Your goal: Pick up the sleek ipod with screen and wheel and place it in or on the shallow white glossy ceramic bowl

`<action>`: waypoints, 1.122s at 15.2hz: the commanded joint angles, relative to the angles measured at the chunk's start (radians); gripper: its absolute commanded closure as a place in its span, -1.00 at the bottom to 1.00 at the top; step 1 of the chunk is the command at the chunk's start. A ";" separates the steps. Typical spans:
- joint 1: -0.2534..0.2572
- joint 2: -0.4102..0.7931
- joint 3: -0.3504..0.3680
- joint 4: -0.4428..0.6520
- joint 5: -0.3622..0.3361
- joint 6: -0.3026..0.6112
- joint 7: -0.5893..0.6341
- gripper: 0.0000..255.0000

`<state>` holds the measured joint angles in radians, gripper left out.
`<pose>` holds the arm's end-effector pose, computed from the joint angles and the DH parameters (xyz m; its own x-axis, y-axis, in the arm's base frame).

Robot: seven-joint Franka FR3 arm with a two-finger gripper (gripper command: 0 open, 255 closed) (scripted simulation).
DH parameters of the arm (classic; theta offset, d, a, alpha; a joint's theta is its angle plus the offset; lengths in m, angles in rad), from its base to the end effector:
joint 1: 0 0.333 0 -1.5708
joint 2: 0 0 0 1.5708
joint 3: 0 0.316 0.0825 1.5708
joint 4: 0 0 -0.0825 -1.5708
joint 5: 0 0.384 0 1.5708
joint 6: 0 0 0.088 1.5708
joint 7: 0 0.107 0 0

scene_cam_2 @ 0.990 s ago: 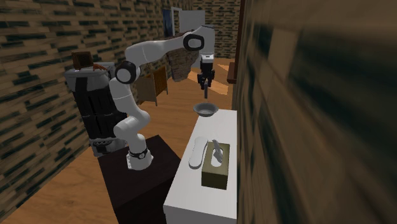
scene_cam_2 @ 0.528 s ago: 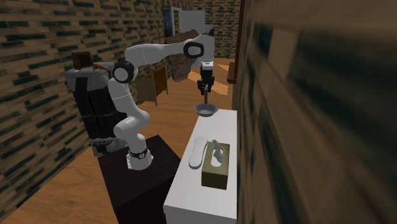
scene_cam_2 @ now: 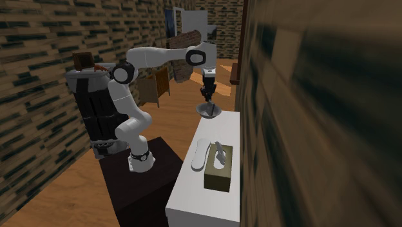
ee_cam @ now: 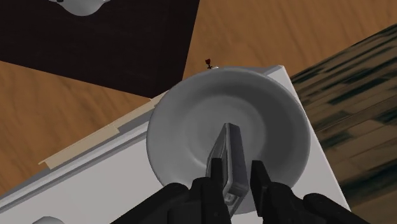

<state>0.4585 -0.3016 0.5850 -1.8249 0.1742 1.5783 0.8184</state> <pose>0.1886 0.4394 0.6301 0.9793 0.2025 -0.0020 0.2025 -0.9792 -0.0117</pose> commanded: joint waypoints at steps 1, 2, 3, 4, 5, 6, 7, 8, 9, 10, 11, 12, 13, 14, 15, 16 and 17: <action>-0.001 0.001 0.000 -0.009 0.000 0.004 0.000 1.00; -0.001 0.001 0.000 -0.008 0.000 0.004 0.000 1.00; -0.001 0.001 0.000 -0.008 0.000 0.004 0.000 1.00; -0.001 0.001 0.000 -0.008 0.000 0.004 0.000 1.00; -0.001 0.001 0.000 -0.008 0.000 0.004 0.000 1.00; -0.001 0.001 0.000 -0.008 0.000 0.004 0.000 1.00; -0.001 -0.001 -0.001 -0.012 0.000 0.005 -0.002 -1.00; -0.002 -0.001 -0.002 -0.012 0.000 0.005 -0.004 -1.00; -0.001 -0.001 -0.002 -0.013 0.000 0.005 -0.004 -1.00; -0.001 -0.003 -0.003 -0.014 0.001 0.005 -0.004 -1.00; -0.001 -0.003 -0.003 -0.013 0.001 0.005 -0.004 -1.00; -0.001 0.001 0.000 -0.009 0.000 0.004 0.000 -1.00; -0.003 0.011 0.000 0.034 -0.006 -0.030 0.004 -1.00; -0.006 0.023 0.001 0.078 -0.012 -0.064 0.010 -1.00; -0.008 0.037 0.002 0.125 -0.018 -0.098 0.016 -1.00; -0.010 0.049 0.005 0.163 -0.024 -0.125 0.021 -1.00; -0.010 0.049 0.005 0.163 -0.024 -0.125 0.021 -1.00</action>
<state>0.4491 -0.2557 0.5894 -1.6793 0.1518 1.4687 0.8372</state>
